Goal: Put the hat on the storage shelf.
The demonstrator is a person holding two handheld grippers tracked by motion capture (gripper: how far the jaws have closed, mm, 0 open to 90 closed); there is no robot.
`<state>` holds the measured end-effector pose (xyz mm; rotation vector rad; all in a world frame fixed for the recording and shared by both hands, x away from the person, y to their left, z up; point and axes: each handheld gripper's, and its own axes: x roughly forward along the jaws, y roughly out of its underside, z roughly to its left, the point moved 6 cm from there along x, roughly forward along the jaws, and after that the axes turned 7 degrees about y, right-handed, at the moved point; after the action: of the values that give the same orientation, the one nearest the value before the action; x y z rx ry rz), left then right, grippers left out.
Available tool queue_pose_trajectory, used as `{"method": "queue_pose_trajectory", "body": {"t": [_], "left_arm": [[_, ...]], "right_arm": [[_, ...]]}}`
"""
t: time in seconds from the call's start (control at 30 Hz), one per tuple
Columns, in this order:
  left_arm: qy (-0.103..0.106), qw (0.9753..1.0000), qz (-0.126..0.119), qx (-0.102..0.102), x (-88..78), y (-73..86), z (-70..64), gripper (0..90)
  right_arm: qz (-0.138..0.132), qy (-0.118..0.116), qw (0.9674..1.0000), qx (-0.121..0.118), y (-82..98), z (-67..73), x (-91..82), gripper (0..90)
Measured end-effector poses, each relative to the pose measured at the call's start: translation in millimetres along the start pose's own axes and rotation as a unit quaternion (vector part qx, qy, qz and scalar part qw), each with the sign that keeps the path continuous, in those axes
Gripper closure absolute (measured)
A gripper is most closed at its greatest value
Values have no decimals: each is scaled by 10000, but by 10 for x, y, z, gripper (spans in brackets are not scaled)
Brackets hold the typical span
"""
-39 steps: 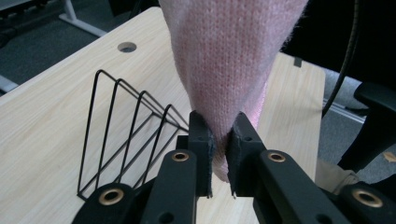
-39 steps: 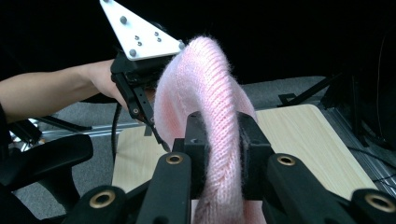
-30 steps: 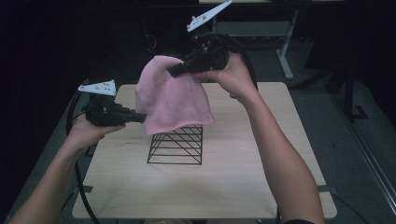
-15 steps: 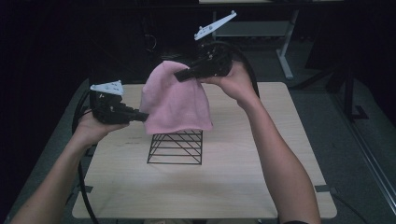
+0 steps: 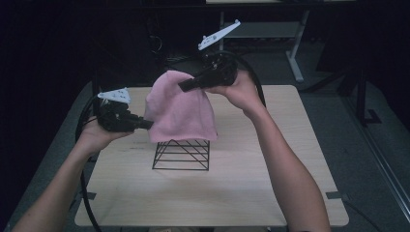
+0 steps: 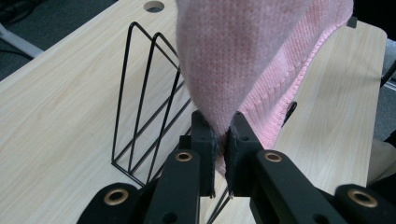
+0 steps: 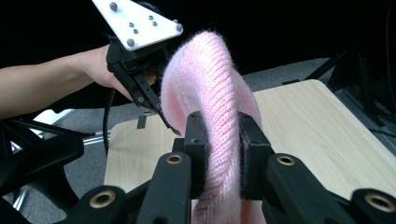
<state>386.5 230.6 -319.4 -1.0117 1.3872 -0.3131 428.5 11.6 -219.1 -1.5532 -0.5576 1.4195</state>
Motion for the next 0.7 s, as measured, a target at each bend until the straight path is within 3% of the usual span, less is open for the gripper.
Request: {"method": "queue_pose_trajectory", "body": {"t": [0.7], "left_arm": [[8, 9998, 168, -71, 67, 289, -9, 839]], "right_arm": [[134, -282, 9995, 25, 236, 105, 221, 763]]}}
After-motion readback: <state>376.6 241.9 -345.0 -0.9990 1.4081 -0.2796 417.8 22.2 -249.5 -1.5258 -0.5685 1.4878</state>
